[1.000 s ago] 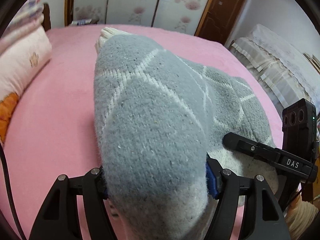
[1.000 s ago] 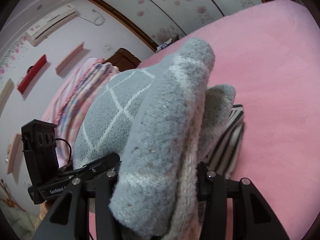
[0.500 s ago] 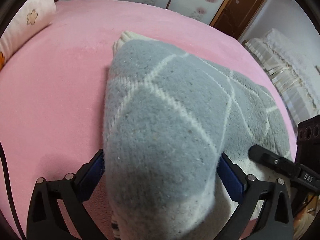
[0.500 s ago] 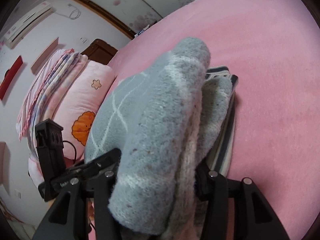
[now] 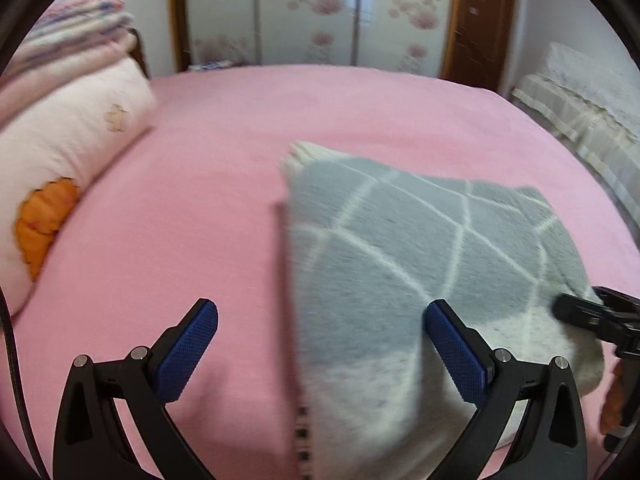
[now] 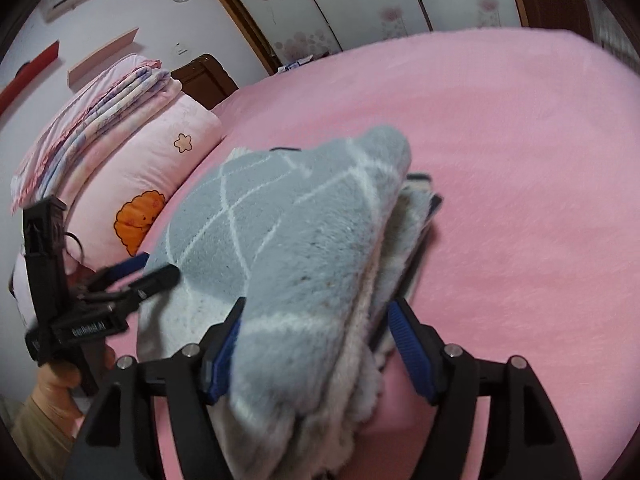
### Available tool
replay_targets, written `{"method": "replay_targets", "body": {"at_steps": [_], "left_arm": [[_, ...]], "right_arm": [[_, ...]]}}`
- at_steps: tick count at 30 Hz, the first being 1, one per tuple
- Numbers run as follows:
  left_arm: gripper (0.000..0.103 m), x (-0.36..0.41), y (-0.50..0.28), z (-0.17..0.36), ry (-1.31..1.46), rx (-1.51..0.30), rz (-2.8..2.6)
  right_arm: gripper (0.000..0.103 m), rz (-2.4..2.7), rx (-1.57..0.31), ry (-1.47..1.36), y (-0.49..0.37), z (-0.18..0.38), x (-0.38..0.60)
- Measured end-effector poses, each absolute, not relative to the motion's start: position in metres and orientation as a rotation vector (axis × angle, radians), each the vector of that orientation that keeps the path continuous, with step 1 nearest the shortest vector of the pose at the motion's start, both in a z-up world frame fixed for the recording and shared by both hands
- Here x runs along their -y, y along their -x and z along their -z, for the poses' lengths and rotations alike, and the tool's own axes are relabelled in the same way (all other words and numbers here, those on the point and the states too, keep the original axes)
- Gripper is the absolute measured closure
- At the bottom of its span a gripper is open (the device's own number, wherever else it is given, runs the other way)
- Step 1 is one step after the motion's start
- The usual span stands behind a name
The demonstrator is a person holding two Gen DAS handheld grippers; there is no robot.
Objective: Fold small clothes
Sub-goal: 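Lay the sweater onto the striped garment and open both tools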
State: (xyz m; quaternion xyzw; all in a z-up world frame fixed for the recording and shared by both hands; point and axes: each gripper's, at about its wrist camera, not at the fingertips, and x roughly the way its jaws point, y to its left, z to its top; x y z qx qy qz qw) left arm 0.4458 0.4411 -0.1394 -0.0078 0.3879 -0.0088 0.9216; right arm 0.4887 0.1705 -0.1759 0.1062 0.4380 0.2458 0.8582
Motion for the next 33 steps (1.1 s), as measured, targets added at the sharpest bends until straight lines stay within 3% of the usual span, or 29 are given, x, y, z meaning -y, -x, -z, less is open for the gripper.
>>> {"method": "replay_targets", "body": {"at_steps": [12,16,24,33], "left_arm": [[0.0,-0.428,-0.431,0.152,-0.084,-0.801,-0.222],[0.0,-0.413,-0.419,0.131,-0.096,-0.789,-0.302],[0.0,-0.382,-0.355,0.071,0.186,-0.718,-0.228],[0.0,-0.3,-0.287,0.024,0.197,-0.748,-0.062]], "right_arm": [[0.03,-0.465,-0.845,-0.111,-0.448,0.158,-0.147],[0.03,-0.38,-0.851,-0.074,-0.44,0.146,-0.135],[0.03,-0.35,-0.865,-0.149,-0.409,0.112,-0.086],[0.03,-0.328,-0.835,-0.105,-0.341,0.062,-0.047]]}}
